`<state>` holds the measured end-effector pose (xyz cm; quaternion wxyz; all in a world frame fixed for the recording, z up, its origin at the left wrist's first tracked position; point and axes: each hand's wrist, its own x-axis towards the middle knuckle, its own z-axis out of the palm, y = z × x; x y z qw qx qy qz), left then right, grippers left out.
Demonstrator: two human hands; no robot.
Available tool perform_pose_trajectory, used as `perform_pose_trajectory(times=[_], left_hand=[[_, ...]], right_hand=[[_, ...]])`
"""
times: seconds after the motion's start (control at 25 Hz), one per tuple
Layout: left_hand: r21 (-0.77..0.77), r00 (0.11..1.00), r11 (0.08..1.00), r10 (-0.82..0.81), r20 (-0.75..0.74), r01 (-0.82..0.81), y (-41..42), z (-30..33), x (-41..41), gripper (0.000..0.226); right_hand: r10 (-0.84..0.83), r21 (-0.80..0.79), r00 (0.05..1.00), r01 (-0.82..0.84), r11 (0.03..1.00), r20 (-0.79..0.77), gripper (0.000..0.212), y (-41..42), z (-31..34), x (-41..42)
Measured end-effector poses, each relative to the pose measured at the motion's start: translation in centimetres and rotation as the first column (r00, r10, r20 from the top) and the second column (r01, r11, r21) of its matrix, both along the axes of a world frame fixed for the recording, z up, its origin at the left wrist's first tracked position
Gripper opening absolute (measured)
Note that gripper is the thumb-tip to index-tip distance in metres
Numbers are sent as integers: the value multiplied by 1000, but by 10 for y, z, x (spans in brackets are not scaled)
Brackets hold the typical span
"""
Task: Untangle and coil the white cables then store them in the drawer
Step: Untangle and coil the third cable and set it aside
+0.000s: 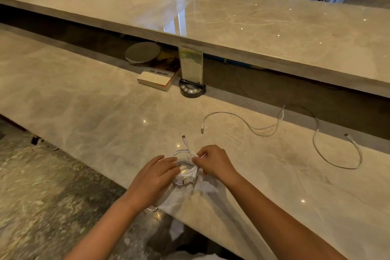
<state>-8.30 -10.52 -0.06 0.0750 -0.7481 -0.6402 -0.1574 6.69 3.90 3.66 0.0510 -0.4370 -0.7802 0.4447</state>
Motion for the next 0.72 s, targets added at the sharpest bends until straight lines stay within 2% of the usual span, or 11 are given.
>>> perform_pose_trajectory(times=[0.16, 0.36, 0.6, 0.72], left_hand=[[-183, 1000, 983, 8, 0, -8, -9, -3, -11, 42], [-339, 1000, 941, -13, 29, 22, -21, -18, -9, 59], [-397, 1000, 917, -30, 2, 28, -26, -23, -14, 68], [-385, 998, 922, -47, -29, 33, -25, -21, -14, 67]], right_hand=[[-38, -88, 998, 42, 995, 47, 16, -11, -18, -9], [-51, 1, 996, 51, 999, 77, 12, -20, -38, -3], [-105, 141, 993, 112, 984, -55, 17, -44, -59, 1], [-75, 229, 991, 99, 968, -109, 29, -45, -58, 2]])
